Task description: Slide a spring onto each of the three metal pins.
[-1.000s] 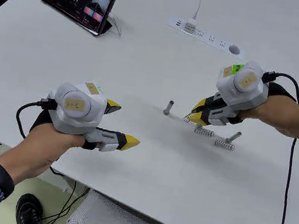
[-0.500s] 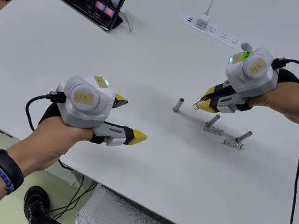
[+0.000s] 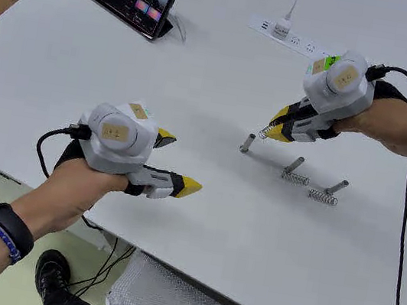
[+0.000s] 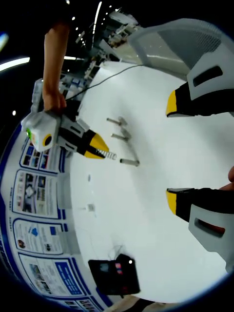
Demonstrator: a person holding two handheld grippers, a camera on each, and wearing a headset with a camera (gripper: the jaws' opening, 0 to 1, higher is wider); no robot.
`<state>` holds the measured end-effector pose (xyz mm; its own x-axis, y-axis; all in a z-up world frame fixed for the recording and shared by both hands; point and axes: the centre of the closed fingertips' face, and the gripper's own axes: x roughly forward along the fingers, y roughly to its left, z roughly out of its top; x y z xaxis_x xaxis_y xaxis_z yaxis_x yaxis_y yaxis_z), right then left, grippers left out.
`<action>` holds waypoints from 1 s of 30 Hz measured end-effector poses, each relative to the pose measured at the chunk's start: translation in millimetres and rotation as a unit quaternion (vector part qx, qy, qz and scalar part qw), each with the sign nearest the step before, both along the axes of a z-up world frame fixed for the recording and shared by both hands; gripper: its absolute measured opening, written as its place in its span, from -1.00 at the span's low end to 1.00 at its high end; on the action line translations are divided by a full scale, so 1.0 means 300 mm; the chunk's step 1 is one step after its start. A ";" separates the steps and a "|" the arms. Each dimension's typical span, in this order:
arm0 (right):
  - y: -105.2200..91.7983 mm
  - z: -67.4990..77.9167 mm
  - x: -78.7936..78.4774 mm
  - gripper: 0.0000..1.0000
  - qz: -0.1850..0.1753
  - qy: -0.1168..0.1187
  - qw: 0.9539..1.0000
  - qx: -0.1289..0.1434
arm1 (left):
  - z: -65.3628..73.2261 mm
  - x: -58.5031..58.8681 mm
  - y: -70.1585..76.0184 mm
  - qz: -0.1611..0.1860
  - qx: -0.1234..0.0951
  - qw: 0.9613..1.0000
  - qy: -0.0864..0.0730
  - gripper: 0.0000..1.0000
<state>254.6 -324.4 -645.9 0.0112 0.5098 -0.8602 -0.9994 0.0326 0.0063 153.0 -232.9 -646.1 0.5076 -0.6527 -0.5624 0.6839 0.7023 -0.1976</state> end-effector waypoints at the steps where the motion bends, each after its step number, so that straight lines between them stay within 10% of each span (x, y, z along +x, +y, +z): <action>1: 0.002 -0.001 0.000 -0.75 0.001 0.000 1.000 0.000 | 0.001 0.000 0.000 0.000 0.000 1.000 0.000 0.20; 30: 0.055 -0.069 0.002 -0.75 0.033 0.005 0.999 -0.015 | -0.007 -0.031 0.018 0.007 -0.001 1.000 0.008 0.15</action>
<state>255.1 -308.0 -666.6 -0.0301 0.4831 -0.8751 -0.9993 -0.0328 0.0162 143.8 -227.4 -648.3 0.5079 -0.6464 -0.5694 0.6700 0.7119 -0.2106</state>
